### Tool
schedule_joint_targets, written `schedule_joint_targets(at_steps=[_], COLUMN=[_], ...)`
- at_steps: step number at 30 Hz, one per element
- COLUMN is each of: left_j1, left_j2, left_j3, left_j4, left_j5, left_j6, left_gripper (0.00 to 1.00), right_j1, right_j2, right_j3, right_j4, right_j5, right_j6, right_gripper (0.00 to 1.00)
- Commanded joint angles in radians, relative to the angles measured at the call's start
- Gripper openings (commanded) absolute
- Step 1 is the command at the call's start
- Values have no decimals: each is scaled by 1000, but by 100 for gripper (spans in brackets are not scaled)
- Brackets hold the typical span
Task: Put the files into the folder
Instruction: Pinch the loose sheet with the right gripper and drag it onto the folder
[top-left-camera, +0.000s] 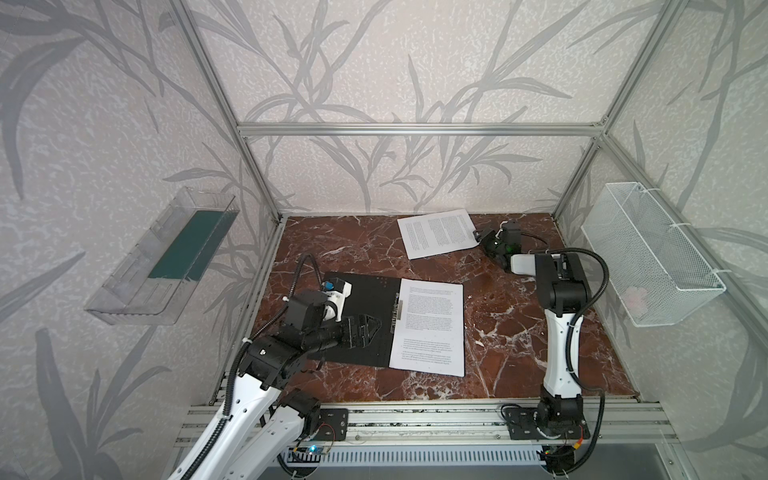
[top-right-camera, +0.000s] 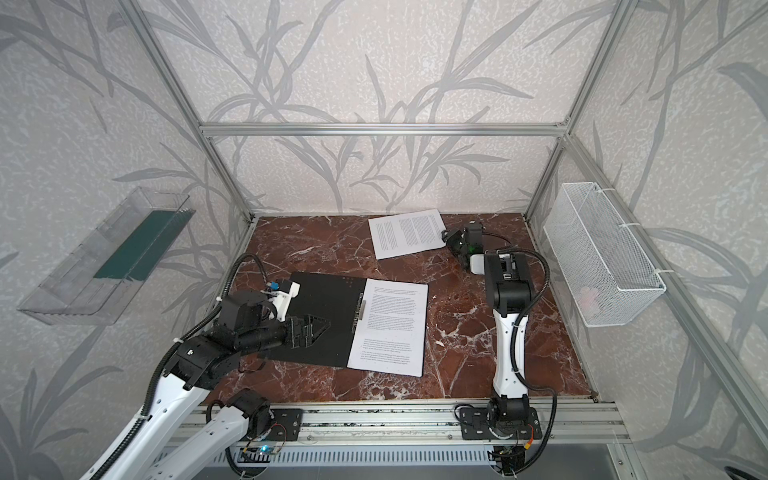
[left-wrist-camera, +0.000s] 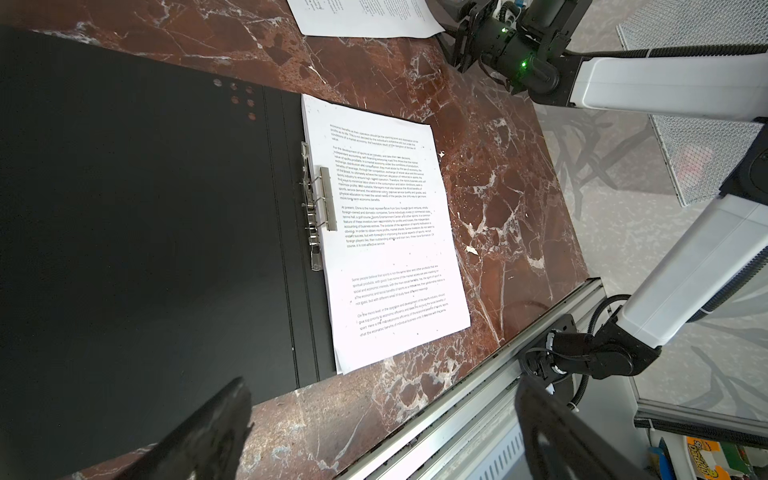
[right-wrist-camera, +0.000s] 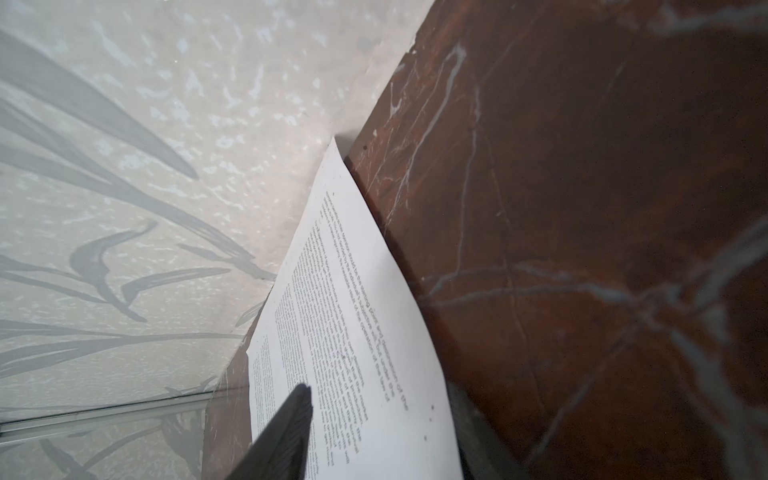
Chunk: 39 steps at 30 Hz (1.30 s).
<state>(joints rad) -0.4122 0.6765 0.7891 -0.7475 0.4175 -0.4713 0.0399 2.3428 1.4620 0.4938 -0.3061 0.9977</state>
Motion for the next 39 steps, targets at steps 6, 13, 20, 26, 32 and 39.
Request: schedule_joint_targets(at_steps=[6, 13, 20, 26, 32, 39], left_j1=[1, 1, 4, 8, 13, 15], left_j2=[-2, -5, -2, -2, -14, -37], left_j3=[-12, -10, -11, -12, -11, -15], left_j4=[9, 8, 10, 9, 7, 5], left_j5=[6, 4, 7, 1, -10, -38], left_j6=[9, 8, 8, 7, 3, -4], left_gripper=[99, 99, 99, 99, 99, 99], right_j1=[1, 2, 30, 119, 273, 489], right_j2=[21, -5, -164, -392, -552, -667], right_j3=[37, 14, 1, -10, 52, 150], right_j4=[-103, -95, -189, -377, -597, -740], right_j5=[35, 47, 23, 63, 127, 139], right_j6=[-7, -6, -120, -311, -479, -551], right_gripper=[32, 11, 0, 0, 0, 0])
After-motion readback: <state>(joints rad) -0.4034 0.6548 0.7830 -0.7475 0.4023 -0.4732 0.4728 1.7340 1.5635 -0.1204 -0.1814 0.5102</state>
